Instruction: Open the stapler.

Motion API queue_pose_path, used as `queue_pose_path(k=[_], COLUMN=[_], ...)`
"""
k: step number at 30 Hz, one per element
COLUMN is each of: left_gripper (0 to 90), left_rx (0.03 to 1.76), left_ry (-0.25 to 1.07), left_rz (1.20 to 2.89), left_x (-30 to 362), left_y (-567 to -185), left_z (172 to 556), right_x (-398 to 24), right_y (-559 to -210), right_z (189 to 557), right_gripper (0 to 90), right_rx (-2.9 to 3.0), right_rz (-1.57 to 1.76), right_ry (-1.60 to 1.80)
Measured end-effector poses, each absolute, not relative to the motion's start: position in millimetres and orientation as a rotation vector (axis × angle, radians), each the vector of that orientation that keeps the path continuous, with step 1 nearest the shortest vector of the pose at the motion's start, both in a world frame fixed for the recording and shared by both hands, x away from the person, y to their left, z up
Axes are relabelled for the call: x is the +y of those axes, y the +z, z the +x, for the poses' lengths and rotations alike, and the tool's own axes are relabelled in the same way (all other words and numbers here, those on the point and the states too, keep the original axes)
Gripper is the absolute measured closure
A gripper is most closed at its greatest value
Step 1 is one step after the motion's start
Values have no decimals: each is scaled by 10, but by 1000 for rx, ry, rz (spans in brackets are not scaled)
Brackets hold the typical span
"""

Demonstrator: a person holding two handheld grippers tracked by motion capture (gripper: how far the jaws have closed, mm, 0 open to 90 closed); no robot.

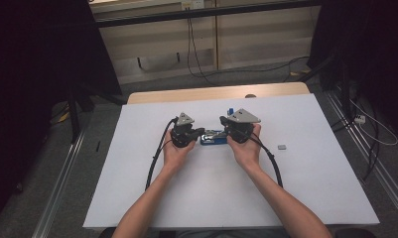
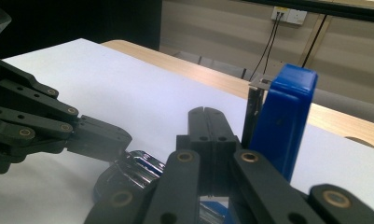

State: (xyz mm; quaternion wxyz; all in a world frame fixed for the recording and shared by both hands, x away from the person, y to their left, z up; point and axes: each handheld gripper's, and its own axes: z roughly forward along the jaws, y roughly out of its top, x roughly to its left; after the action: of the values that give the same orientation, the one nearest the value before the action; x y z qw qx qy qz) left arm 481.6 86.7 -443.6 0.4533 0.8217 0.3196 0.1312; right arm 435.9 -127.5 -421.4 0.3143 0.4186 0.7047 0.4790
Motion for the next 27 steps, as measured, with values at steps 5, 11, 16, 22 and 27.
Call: queue_pose_path(k=[5,11,16,22,27], left_gripper=[900,900,900,900,900], left_rx=[787,782,783,785,783], left_ry=[327,328,329,325,327], left_rz=[2033,2032,2034,2031,2032], left_x=[865,867,867,868,872], left_y=[-4434,-4436,-4434,-4436,-4436], left_z=[4814,4814,4813,4814,4817], right_x=[-1278,-1343,-1381,-1395,-1454], right_y=[-4216,-4216,-4212,-4205,-4206], right_z=[4354,4338,4322,4314,4307], right_gripper=[900,900,900,900,900], right_rx=[1858,1849,1848,1856,1850], right_rz=[1103,1111,1114,1110,1124], right_ry=[1266,1265,1270,1262,1253])
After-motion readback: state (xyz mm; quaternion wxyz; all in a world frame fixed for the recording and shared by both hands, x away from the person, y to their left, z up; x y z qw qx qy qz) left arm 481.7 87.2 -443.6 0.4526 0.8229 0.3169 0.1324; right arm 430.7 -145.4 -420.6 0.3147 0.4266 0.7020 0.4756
